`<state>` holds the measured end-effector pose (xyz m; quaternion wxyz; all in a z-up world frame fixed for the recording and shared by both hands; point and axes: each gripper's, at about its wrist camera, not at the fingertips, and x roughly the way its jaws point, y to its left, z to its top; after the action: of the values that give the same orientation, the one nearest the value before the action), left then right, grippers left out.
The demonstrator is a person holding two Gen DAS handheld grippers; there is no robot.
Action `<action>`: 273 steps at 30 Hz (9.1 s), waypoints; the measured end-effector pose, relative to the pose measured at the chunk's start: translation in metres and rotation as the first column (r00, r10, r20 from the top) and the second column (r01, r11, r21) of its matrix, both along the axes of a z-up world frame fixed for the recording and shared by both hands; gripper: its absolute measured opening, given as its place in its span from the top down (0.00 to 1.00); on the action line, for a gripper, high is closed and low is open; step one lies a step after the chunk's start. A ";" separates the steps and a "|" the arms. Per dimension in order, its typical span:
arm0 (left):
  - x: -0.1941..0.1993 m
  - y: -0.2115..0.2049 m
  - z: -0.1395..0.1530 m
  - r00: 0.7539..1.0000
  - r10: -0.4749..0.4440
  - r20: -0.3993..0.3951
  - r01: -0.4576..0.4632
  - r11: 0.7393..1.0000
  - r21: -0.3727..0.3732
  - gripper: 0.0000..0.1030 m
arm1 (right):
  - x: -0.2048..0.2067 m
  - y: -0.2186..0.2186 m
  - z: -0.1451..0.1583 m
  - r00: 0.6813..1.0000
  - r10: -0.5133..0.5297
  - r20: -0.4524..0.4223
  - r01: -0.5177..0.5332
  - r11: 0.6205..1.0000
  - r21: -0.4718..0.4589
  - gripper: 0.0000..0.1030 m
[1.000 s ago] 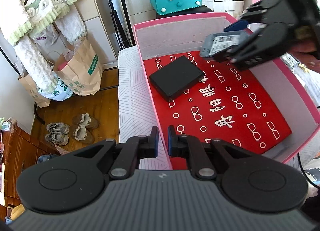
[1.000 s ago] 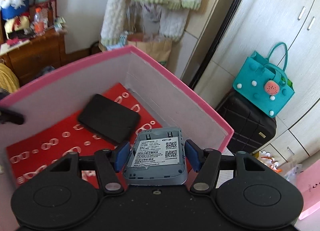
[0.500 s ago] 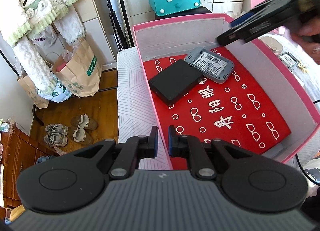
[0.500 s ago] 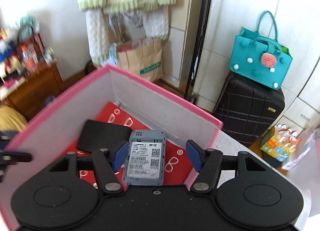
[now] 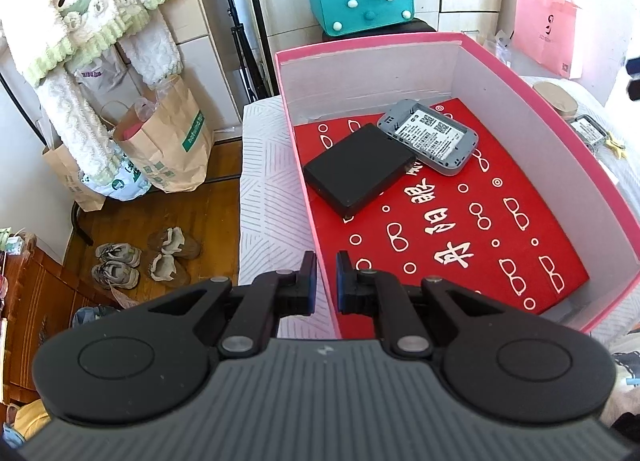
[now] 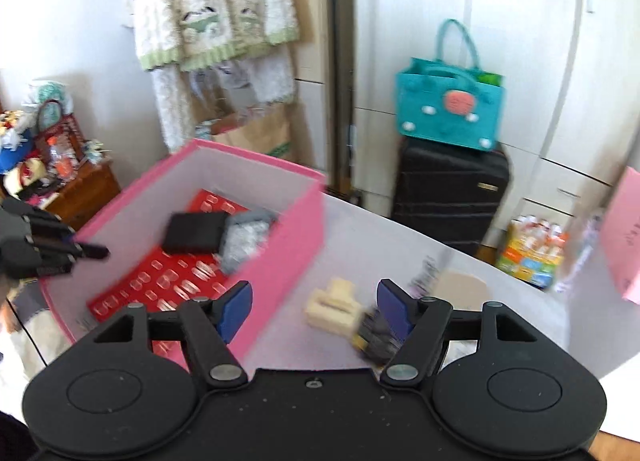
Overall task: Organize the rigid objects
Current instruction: 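Grasp the white charger cube with the right tool, then carry the white charger cube over the pink box with the right tool, then lower the white charger into the box and open the right tool, then move the open right tool back toward the remaining items on the table, then grasp the yellow star keychain with the right tool and lift it, then carry the yellow star into the box beside the charger, open right tool, then move the open right tool back to the second grey router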
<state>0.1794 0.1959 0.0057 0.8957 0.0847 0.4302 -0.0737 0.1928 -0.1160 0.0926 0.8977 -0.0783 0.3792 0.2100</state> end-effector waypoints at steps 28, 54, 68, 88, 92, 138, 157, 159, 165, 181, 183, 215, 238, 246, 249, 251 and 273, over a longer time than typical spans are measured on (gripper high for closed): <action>-0.002 -0.013 -0.003 1.000 0.006 -0.003 -0.006 0.996 0.090 0.93 | -0.014 -0.043 -0.142 0.998 -0.069 -0.008 0.068 0.998 -0.014 0.52; -0.007 -0.012 -0.002 0.999 -0.051 -0.002 0.051 0.993 0.107 0.93 | -0.056 0.010 -0.044 0.989 0.081 0.121 -0.098 0.985 0.141 0.54; -0.006 -0.008 -0.001 0.997 -0.071 -0.012 0.072 0.994 0.085 0.92 | 0.023 0.146 -0.032 0.929 0.351 -0.113 -0.331 0.929 0.166 0.54; -0.005 -0.003 0.000 0.996 -0.084 -0.018 0.085 0.995 0.043 0.91 | 0.099 0.229 -0.111 0.843 0.278 -0.461 -0.309 0.951 0.009 0.54; -0.005 -0.002 0.001 0.997 -0.080 -0.019 0.081 0.996 0.036 0.91 | 0.109 0.230 -0.115 0.865 0.249 -0.437 -0.269 0.963 0.016 0.54; -0.007 -0.010 0.001 0.999 -0.029 -0.015 0.030 0.997 0.065 0.91 | 0.004 -0.114 -0.079 0.960 -0.241 -0.144 0.258 0.959 0.120 0.44; -0.005 -0.015 0.001 1.000 0.003 -0.019 -0.002 0.996 0.087 0.91 | 0.021 -0.139 -0.149 0.951 -0.306 -0.031 0.307 0.951 0.018 0.33; -0.005 -0.015 0.001 1.000 0.003 -0.018 -0.002 0.996 0.087 0.91 | 0.022 -0.136 -0.151 0.949 -0.315 0.001 0.315 0.949 -0.001 0.33; -0.005 -0.016 0.001 1.000 0.001 -0.018 0.001 0.996 0.088 0.91 | 0.025 -0.142 -0.152 0.933 -0.359 0.037 0.358 0.933 0.022 0.32; -0.006 -0.015 -0.002 1.000 -0.016 -0.015 0.017 0.997 0.080 0.91 | 0.002 -0.138 -0.146 0.923 -0.385 0.011 0.385 0.923 0.028 0.68; -0.006 -0.015 -0.002 1.000 -0.014 -0.015 0.015 0.997 0.077 0.91 | -0.003 -0.134 -0.142 0.925 -0.380 0.022 0.380 0.925 0.031 0.68; -0.007 -0.002 0.000 0.999 -0.034 -0.014 0.034 0.999 0.014 0.91 | 0.060 0.145 -0.052 0.904 0.415 -0.102 -0.412 0.910 0.051 0.68; -0.009 -0.002 0.000 1.000 -0.027 -0.003 0.027 1.000 0.003 0.91 | 0.053 0.066 -0.015 0.966 0.258 -0.007 -0.255 0.960 0.114 0.52; -0.008 -0.002 0.002 1.000 0.009 -0.007 -0.009 1.000 -0.001 0.91 | 0.027 -0.024 -0.013 0.994 0.100 0.034 -0.103 0.987 0.123 0.47; -0.007 -0.006 0.001 1.000 0.029 -0.003 -0.029 1.000 0.008 0.91 | 0.023 -0.060 -0.028 0.999 0.035 0.007 -0.036 0.991 0.132 0.45; -0.006 -0.008 -0.001 0.999 0.051 -0.004 -0.051 0.999 0.011 0.91 | 0.023 -0.083 -0.040 1.000 -0.002 -0.012 0.003 0.991 0.133 0.45; 0.028 -0.018 -0.006 0.969 0.240 -0.061 -0.240 0.971 -0.003 0.91 | 0.136 -0.169 -0.144 0.982 0.111 -0.150 -0.080 0.976 0.202 0.34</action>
<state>0.2079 0.1780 -0.0004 0.8853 0.0250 0.4634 0.0304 0.3285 -0.2847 -0.0513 0.8563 0.0091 0.4238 0.2949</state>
